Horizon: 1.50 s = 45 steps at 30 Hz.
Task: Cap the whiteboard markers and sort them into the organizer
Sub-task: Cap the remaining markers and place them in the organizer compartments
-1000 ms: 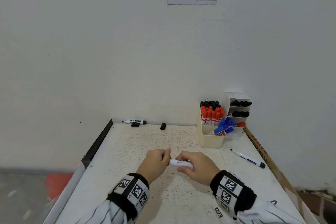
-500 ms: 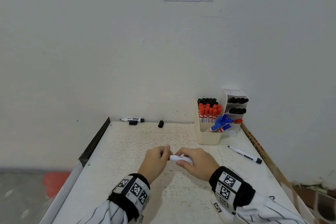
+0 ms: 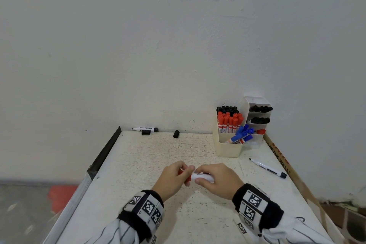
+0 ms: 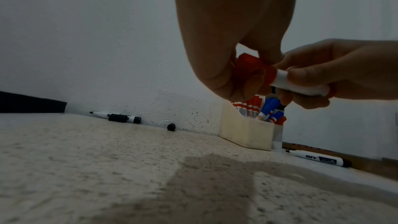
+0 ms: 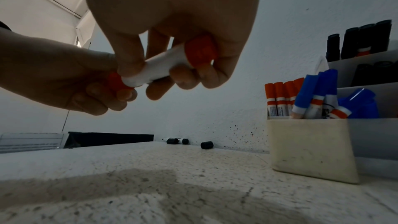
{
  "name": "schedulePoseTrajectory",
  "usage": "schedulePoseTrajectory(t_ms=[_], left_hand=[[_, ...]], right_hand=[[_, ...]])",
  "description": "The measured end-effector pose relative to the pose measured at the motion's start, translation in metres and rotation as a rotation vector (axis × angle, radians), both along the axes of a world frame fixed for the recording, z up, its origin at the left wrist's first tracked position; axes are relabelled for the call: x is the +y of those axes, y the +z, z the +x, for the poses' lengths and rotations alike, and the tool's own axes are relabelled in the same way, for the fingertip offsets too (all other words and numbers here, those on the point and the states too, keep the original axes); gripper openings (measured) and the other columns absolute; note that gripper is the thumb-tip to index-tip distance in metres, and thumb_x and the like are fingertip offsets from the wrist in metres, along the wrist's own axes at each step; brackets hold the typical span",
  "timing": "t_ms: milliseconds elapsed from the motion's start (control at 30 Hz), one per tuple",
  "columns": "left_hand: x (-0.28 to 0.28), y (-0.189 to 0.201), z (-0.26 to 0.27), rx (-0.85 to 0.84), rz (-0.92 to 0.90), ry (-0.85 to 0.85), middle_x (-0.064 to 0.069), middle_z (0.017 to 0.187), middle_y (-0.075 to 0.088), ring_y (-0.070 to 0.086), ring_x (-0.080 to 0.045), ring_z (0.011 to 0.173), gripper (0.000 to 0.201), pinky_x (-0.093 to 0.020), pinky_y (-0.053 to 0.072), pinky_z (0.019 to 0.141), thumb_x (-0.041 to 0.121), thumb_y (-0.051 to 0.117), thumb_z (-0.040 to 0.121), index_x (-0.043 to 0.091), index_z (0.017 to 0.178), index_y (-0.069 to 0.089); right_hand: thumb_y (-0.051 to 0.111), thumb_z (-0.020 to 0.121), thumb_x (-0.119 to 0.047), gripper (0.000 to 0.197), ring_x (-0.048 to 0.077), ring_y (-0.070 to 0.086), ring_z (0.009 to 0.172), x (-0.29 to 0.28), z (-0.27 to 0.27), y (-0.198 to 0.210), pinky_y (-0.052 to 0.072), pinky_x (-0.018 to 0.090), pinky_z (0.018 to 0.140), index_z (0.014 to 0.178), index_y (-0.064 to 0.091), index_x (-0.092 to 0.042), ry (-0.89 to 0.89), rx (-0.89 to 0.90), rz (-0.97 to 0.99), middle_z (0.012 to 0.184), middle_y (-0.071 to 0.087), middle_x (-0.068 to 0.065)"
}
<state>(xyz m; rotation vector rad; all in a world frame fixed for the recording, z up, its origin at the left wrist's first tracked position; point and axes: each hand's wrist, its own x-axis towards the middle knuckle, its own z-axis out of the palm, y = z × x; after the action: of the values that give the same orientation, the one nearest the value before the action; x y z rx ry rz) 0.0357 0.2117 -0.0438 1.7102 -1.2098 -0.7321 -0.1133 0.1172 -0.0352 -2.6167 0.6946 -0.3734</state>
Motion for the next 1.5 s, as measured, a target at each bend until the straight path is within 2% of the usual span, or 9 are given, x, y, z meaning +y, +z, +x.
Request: schedulePoseTrajectory(t_ms=[133, 300, 500, 667, 767, 900, 1100, 1267, 1500], left_hand=[[-0.003, 0.0, -0.006, -0.207, 0.039, 0.081, 0.005, 0.053, 0.045, 0.04, -0.007, 0.049, 0.049, -0.016, 0.031, 0.052, 0.036, 0.037, 0.099, 0.017, 0.055, 0.045], [-0.003, 0.007, -0.007, -0.315, -0.006, 0.153, 0.002, 0.051, 0.042, 0.037, -0.009, 0.046, 0.049, -0.018, 0.031, 0.047, 0.03, 0.034, 0.1, 0.016, 0.053, 0.04], [-0.006, 0.02, -0.007, -0.351, 0.054, 0.194, 0.002, 0.055, 0.045, 0.041, -0.009, 0.052, 0.049, -0.018, 0.031, 0.049, 0.028, 0.029, 0.101, 0.017, 0.054, 0.041], [0.001, 0.025, -0.011, -0.345, -0.048, 0.178, 0.003, 0.053, 0.043, 0.039, -0.007, 0.049, 0.048, -0.015, 0.035, 0.05, 0.029, 0.029, 0.101, 0.017, 0.055, 0.039], [0.0, 0.02, -0.012, -0.327, 0.015, 0.174, 0.003, 0.054, 0.043, 0.04, -0.007, 0.051, 0.049, -0.013, 0.035, 0.051, 0.028, 0.028, 0.101, 0.016, 0.055, 0.04], [-0.001, 0.016, -0.015, -0.318, 0.06, 0.185, 0.002, 0.057, 0.045, 0.043, -0.009, 0.054, 0.049, -0.018, 0.033, 0.05, 0.027, 0.027, 0.101, 0.015, 0.056, 0.041], [0.0, 0.02, -0.019, -0.353, -0.033, 0.14, 0.003, 0.053, 0.041, 0.037, -0.007, 0.048, 0.048, -0.016, 0.033, 0.049, 0.028, 0.028, 0.101, 0.017, 0.055, 0.038], [-0.003, 0.015, -0.023, -0.358, 0.009, 0.12, 0.003, 0.053, 0.038, 0.034, -0.008, 0.046, 0.048, -0.016, 0.034, 0.05, 0.027, 0.027, 0.102, 0.017, 0.056, 0.036], [-0.02, 0.007, -0.021, -0.319, 0.003, 0.058, 0.004, 0.058, 0.042, 0.038, -0.007, 0.052, 0.039, -0.02, 0.029, 0.051, 0.027, 0.03, 0.101, 0.02, 0.063, 0.037]], right_hand=[[0.054, 0.084, -0.054, 0.032, 0.011, 0.054, 0.068, 0.008, 0.006, 0.0, 0.043, 0.026, 0.065, 0.097, 0.063, -0.026, -0.023, 0.038, 0.067, 0.076, 0.061, -0.006], [0.05, 0.088, -0.05, 0.033, 0.009, 0.052, 0.064, 0.008, 0.008, -0.002, 0.04, 0.024, 0.063, 0.093, 0.069, -0.023, 0.031, -0.059, 0.257, 0.074, 0.064, 0.0], [0.028, 0.081, -0.063, 0.053, 0.01, 0.053, 0.063, 0.014, 0.009, 0.006, 0.028, 0.013, 0.053, 0.092, 0.065, -0.026, 0.065, -0.093, -0.162, 0.072, 0.065, -0.002], [0.049, 0.091, -0.041, 0.034, 0.013, 0.052, 0.062, 0.017, 0.009, 0.01, 0.038, 0.021, 0.059, 0.087, 0.068, -0.013, 0.112, -0.19, 0.184, 0.071, 0.065, 0.007], [0.036, 0.085, -0.058, 0.048, 0.013, 0.052, 0.057, 0.018, 0.005, 0.006, 0.033, 0.018, 0.05, 0.081, 0.065, -0.02, 0.134, -0.15, -0.105, 0.064, 0.062, 0.0], [0.031, 0.09, -0.056, 0.045, 0.003, 0.046, 0.042, 0.018, 0.003, 0.008, 0.017, 0.01, 0.04, 0.07, 0.062, -0.03, 0.088, -0.08, -0.446, 0.05, 0.053, -0.011], [0.031, 0.079, -0.063, 0.058, 0.012, 0.046, 0.055, 0.015, 0.004, -0.002, 0.034, 0.022, 0.055, 0.08, 0.061, -0.013, 0.114, -0.188, 0.106, 0.062, 0.055, 0.003], [0.032, 0.081, -0.062, 0.056, 0.016, 0.053, 0.06, 0.011, 0.0, -0.007, 0.043, 0.03, 0.06, 0.083, 0.063, -0.016, 0.129, -0.144, 0.062, 0.065, 0.061, 0.001], [0.038, 0.091, -0.052, 0.037, 0.012, 0.052, 0.068, 0.009, -0.003, -0.005, 0.037, 0.023, 0.059, 0.097, 0.059, -0.023, 0.007, -0.03, -0.048, 0.077, 0.063, -0.002]])
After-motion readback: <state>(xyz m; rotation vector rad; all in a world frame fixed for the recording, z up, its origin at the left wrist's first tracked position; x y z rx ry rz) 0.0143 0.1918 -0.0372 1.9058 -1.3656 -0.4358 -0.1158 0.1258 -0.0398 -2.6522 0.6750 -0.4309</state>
